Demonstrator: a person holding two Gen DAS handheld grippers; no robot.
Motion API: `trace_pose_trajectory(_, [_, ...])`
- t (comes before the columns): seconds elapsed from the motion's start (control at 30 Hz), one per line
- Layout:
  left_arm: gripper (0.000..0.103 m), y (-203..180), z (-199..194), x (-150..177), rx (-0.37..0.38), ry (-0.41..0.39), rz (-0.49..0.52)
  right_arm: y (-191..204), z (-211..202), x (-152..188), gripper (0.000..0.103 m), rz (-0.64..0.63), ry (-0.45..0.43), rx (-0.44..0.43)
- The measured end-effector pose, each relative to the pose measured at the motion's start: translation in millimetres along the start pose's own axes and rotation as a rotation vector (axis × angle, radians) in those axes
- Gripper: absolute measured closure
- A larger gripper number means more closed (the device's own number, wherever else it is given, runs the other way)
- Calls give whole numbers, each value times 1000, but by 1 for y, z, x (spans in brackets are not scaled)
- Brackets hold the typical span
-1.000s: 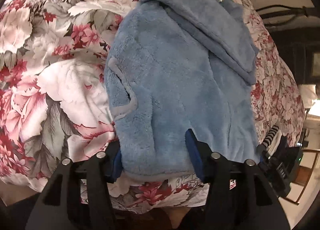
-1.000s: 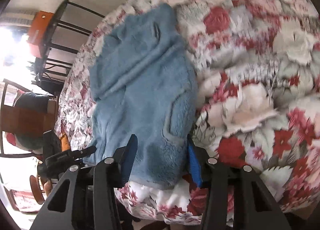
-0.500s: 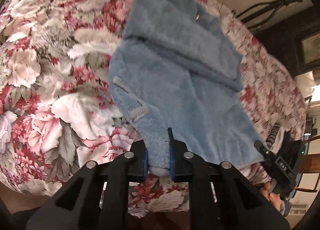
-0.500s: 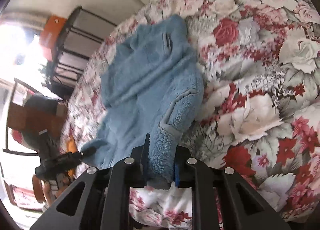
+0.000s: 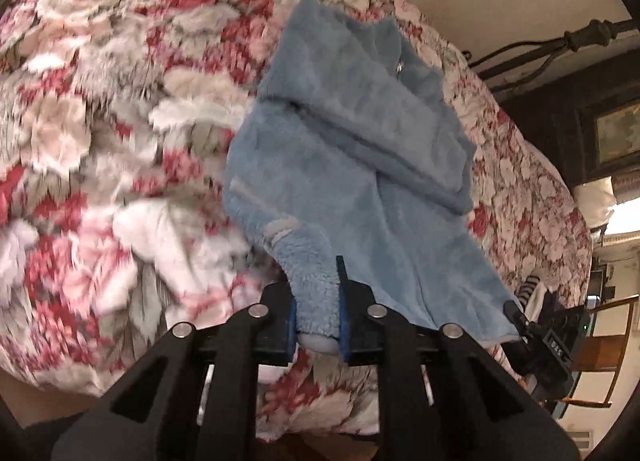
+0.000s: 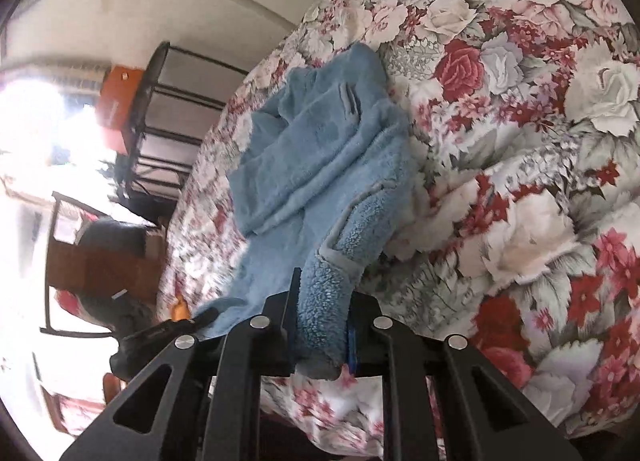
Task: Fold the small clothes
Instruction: 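Close the left tool on the hem while the right tool grasps the hem too, then lift the hem with both tools and fold it toward the collar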
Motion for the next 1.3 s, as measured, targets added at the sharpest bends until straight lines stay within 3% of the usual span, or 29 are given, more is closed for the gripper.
trace_pose_trajectory(0.5, [89,-13,19,-70,-61,-76,-5,18,39,-67,85,7,-32,31])
trace_pose_trajectory(1.3, [88,-38,38,-177,-35,-158,-45,37,104,-162,85,17,-61,55])
Point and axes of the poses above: each gripper's, at about its wrist camera, not at the fingertips, and z roughly the way its jaws point, y to its left, x to its underside, the point moved 7 cm from there along z, roughly the way its jaws point, and after that the axes turned 3 degrees about -x, right-handed, at the moved point
